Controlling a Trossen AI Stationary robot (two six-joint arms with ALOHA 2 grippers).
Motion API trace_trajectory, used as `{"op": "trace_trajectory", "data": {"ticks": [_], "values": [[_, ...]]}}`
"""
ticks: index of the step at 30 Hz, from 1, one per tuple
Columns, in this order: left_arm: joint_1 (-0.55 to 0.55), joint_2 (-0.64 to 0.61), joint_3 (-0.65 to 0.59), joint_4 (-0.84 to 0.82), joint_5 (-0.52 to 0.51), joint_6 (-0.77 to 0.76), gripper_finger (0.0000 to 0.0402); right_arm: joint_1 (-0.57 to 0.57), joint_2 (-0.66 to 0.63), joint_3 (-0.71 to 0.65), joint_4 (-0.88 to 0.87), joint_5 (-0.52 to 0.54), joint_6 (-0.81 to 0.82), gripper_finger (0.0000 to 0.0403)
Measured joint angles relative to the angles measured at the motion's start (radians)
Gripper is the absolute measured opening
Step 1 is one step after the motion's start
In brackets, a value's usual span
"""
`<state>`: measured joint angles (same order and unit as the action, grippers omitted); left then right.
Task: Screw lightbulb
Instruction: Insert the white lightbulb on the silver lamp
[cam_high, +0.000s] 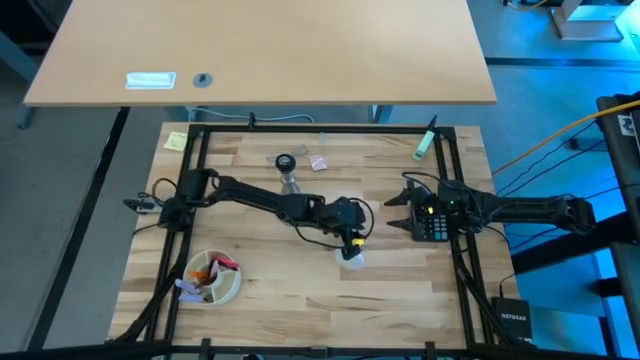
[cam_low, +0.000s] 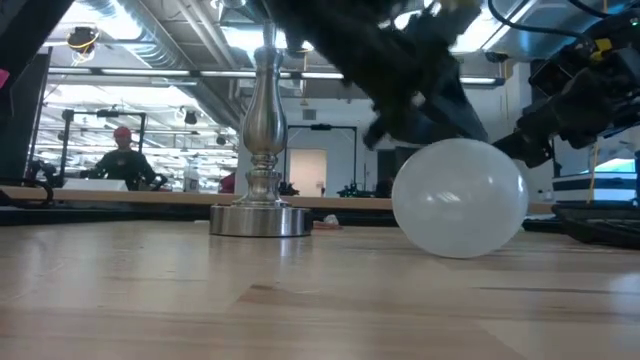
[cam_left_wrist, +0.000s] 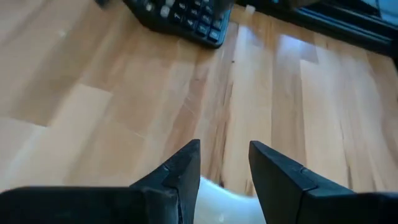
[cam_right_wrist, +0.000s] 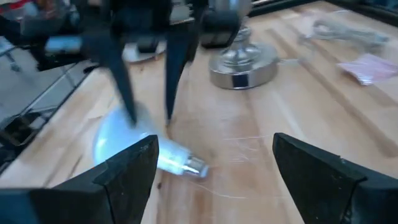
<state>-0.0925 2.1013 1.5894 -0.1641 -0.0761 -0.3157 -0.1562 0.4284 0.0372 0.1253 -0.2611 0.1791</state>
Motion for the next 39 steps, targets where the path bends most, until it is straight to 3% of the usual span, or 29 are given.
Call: {"op": "trace_trajectory", "data": {"ticks": [4, 8, 11, 16, 26, 32, 39], "values": [[0.000, -0.052, 0.000, -0.119, -0.002, 0.211, 0.0127, 0.000, 0.035, 0.000, 0.044, -0.021, 0.000, 0.0321], [0.000, -0.049, 0.000, -0.135, 0.014, 0.445, 0.0127, 0.000, 0.081, 0.000, 0.061, -0.021, -0.013, 0.0321], [0.000, -0.032, 0.000, -0.137, 0.008, 0.555, 0.0127, 0.000, 0.122, 0.000, 0.058, -0.034, -0.020, 0.0321], [0.004, -0.015, -0.001, -0.174, -0.091, 0.665, 0.0127, 0.000, 0.219, 0.000, 0.114, -0.039, -0.050, 0.0321], [0.022, -0.016, -0.011, -0.389, -0.134, 0.578, 0.0127, 0.000, 0.516, 0.000, 0.379, -0.033, -0.028, 0.0321], [-0.005, -0.010, -0.047, -0.382, -0.066, 0.562, 0.0127, 0.000, 0.733, 0.016, 0.562, -0.065, -0.030, 0.0321], [-0.051, -0.003, -0.046, -0.302, -0.057, 0.450, 0.0127, 0.000, 0.973, 0.132, 0.583, -0.084, -0.060, 0.0321]]}}
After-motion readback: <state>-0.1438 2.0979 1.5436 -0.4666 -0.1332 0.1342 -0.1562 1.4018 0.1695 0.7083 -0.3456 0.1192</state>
